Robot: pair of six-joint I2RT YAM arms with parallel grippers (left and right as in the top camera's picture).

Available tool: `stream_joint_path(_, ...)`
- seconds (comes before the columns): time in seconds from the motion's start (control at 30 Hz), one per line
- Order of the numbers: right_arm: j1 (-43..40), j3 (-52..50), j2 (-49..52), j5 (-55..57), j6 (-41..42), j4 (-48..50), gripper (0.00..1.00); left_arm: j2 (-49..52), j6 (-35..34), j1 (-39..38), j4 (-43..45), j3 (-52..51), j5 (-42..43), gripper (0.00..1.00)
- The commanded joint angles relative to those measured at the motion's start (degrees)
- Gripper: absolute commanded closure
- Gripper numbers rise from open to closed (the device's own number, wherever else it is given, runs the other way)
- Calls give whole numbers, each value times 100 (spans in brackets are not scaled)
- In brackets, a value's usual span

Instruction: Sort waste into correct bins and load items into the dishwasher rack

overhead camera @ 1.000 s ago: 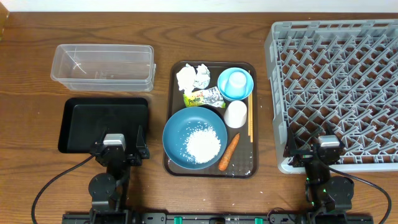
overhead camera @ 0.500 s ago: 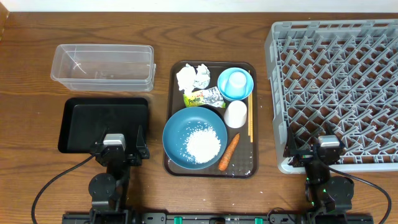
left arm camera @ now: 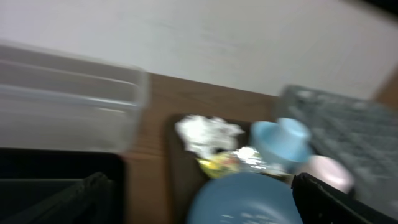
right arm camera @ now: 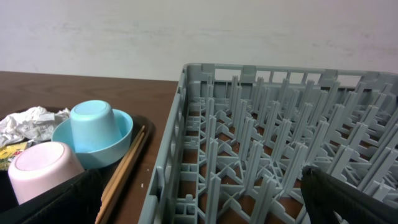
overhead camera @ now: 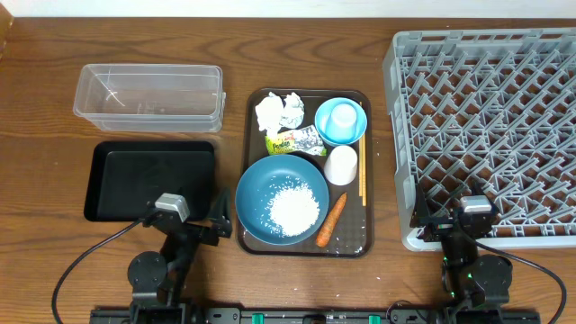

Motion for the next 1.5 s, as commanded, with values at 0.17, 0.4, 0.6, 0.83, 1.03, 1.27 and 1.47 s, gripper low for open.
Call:
stream_joint_path(0.17,-107,-11,-31,22,-59,-26,1,24,-1469,31,302,-20,1679,4)
stream_joint_path(0.4,-107,-11,-31,22,-59,-26,1,260,-1300,31,0,1104,1554,4)
stream_joint_path(0.6,-107,-11,-31,22,-59,-26,1,1725,-382,31,-2546,3036,905,4)
stream_joint_path(0.83,-107,-11,-31,22,-59,-26,1,3447,-240,28,-3834,4424,1838,4)
stream_joint_path(1.03,-107,-11,-31,22,-61,-26,1,3989,-79,-400,-3923,4450,1580,4)
stream_joint_path(1.27,-107,-11,-31,22,-59,-26,1,4625,-1067,-1786,-4651,4990,-739,4)
stream_joint_path(1.47,-107,-11,-31,22,-59,-26,1,5871,-1169,-2953,-5394,6179,-1241,4)
